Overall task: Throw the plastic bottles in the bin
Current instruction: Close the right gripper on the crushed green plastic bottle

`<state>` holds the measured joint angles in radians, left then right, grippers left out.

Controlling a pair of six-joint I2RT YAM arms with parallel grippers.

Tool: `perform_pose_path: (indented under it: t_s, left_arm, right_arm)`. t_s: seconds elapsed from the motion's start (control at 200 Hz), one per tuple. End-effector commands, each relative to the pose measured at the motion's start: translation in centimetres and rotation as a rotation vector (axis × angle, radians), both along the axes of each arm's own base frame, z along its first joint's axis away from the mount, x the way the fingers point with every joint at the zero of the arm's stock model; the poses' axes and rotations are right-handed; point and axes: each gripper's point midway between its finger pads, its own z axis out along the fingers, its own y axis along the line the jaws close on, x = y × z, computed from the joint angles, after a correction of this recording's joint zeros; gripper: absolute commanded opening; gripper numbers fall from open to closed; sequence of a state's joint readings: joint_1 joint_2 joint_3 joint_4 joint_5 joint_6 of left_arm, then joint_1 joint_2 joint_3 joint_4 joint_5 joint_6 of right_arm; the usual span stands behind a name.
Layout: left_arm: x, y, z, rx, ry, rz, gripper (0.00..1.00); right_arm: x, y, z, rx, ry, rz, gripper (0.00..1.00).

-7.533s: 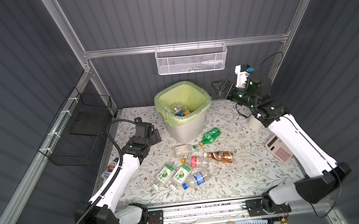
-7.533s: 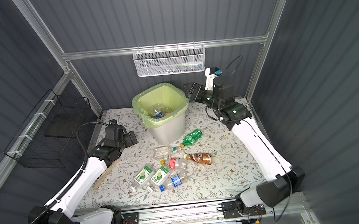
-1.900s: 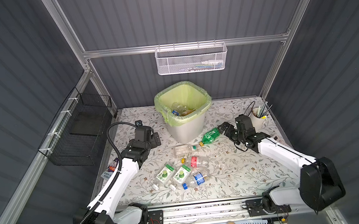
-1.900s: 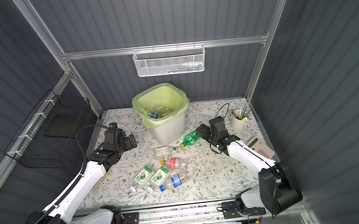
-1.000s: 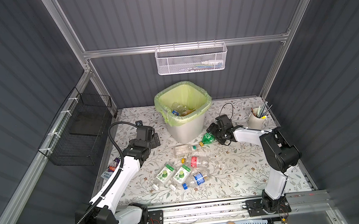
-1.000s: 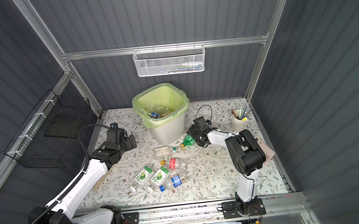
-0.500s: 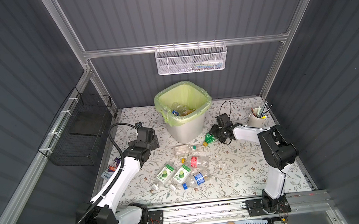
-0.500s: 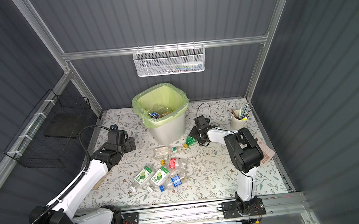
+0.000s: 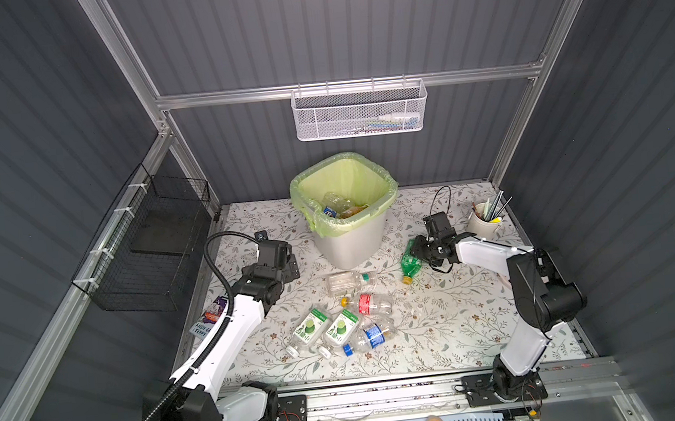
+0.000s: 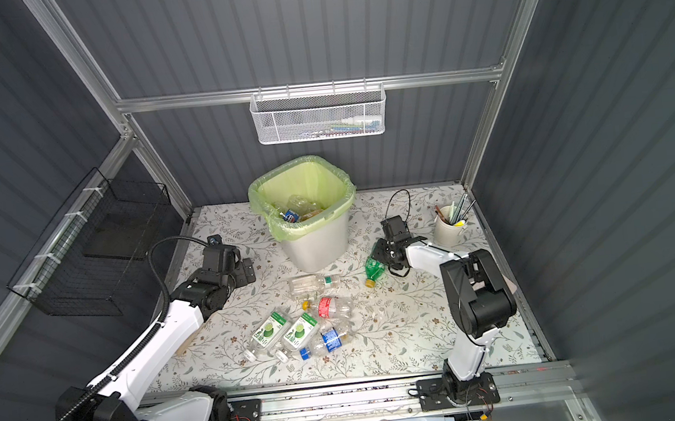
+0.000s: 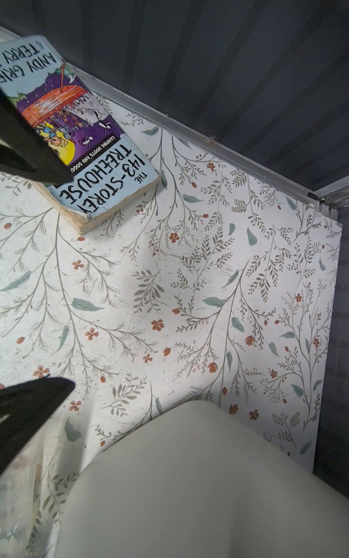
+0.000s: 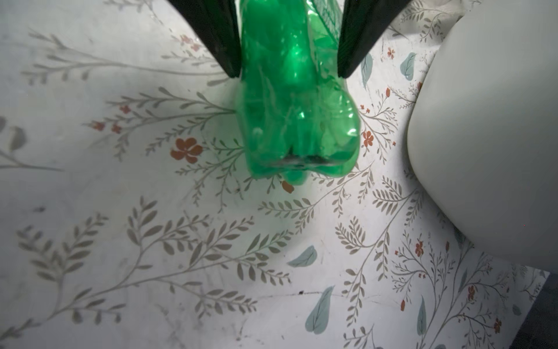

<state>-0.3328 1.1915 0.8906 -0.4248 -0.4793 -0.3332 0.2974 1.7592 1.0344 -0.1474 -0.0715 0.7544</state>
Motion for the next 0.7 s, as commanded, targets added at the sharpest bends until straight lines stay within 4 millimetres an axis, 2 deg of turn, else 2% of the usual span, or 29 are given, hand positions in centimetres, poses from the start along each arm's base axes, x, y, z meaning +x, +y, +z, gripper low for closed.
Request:
perform_pose_path:
  t_s: [0.0, 0.215, 0.39, 0.6, 0.64, 0.695]
  left_arm:
    - [0.0, -0.2, -0.3, -0.010, 0.006, -0.003, 1.00]
    - [-0.2, 0.0, 0.1, 0.003, 0.003, -0.002, 1.00]
    - [-0.2, 0.0, 0.1, 0.002, 0.003, -0.002, 1.00]
    - [0.0, -0.1, 0.2, 0.002, 0.002, -0.005, 1.00]
    - [0.0, -0.1, 0.3, 0.002, 0.003, -0.006, 1.00]
    - [0.0, -0.1, 0.3, 0.003, 0.003, -0.007, 1.00]
  right_arm:
    - [-1.3, 0.3, -1.7, 0.026, 0.057, 0.026, 0.53]
    - [-1.5, 0.9, -3.4, 0.091, 0.087, 0.013, 0.52]
    - [-1.7, 1.1, -4.1, 0.120, 0.105, 0.014, 0.64]
    - [-2.0, 1.0, -4.5, 0.125, 0.111, 0.007, 0.56]
    - [-2.1, 0.8, -4.5, 0.122, 0.112, -0.001, 0.58]
    - [-2.3, 0.5, -4.4, 0.110, 0.109, -0.017, 0.66]
